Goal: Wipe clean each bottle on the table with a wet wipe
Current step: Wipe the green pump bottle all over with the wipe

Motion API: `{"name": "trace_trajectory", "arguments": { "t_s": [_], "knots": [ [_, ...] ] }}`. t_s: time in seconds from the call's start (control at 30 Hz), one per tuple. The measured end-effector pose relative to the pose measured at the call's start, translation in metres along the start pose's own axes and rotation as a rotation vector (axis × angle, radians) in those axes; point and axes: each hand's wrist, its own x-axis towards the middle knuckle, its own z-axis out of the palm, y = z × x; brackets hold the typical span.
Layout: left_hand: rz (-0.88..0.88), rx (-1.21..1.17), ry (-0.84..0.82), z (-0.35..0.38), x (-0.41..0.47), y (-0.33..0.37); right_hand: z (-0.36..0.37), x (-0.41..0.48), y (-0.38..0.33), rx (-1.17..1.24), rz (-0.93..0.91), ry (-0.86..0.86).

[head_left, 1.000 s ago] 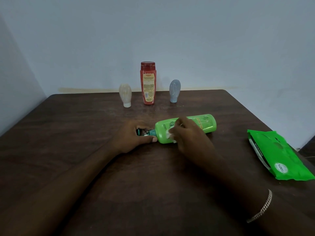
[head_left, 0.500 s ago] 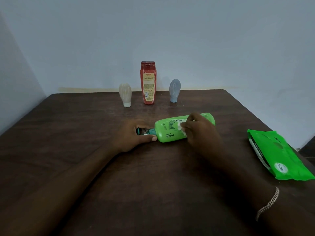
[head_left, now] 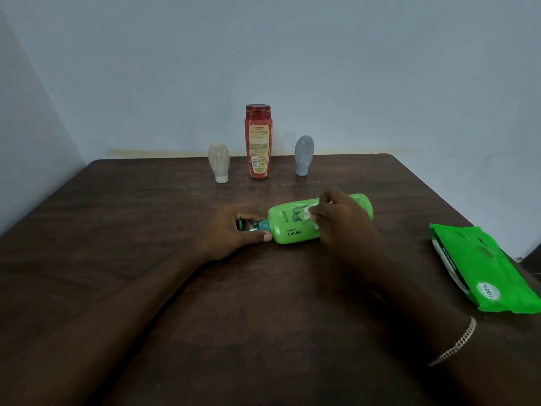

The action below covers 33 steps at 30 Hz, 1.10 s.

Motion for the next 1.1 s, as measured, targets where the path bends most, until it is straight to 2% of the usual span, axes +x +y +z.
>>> {"name": "trace_trajectory", "arguments": {
  "t_s": [0.1, 0.27, 0.33, 0.47, 0.53, 0.63, 0.7, 0.8, 0.87, 1.0, 1.1],
  "knots": [
    [-0.006, -0.021, 0.002, -0.001, 0.000, -0.002, -0.002, -0.010, -0.004, 0.013, -0.062, -0.083],
    [-0.010, -0.008, 0.008, 0.000, 0.000, 0.001, -0.017, -0.003, 0.026, -0.027, 0.094, 0.038],
    [-0.016, 0.004, 0.005, 0.000, 0.000, 0.003, -0.012, 0.003, 0.018, -0.028, 0.060, 0.052],
    [-0.004, -0.029, -0.010, -0.001, -0.001, 0.003, -0.008, -0.006, 0.005, 0.002, -0.050, -0.044],
    [0.008, -0.033, -0.002, -0.001, -0.001, 0.001, -0.014, -0.008, 0.016, 0.001, 0.007, -0.039],
    [0.011, -0.025, 0.008, -0.001, 0.000, 0.002, -0.021, -0.002, 0.035, -0.013, 0.148, 0.070],
    [0.005, -0.032, 0.009, -0.001, 0.000, 0.003, -0.019, 0.001, 0.029, -0.009, 0.122, 0.081],
    [-0.007, -0.042, -0.003, -0.001, 0.000, 0.002, -0.013, -0.006, 0.015, 0.010, 0.015, -0.003],
    [-0.015, -0.035, -0.001, -0.001, -0.001, 0.003, -0.017, -0.009, 0.019, 0.021, 0.055, -0.009],
    [-0.040, -0.012, 0.005, -0.001, 0.000, 0.003, -0.026, -0.002, 0.049, 0.024, 0.223, 0.119],
    [-0.077, -0.050, 0.039, -0.001, 0.001, 0.002, -0.023, -0.001, 0.041, 0.060, 0.167, 0.105]
  ]
}}
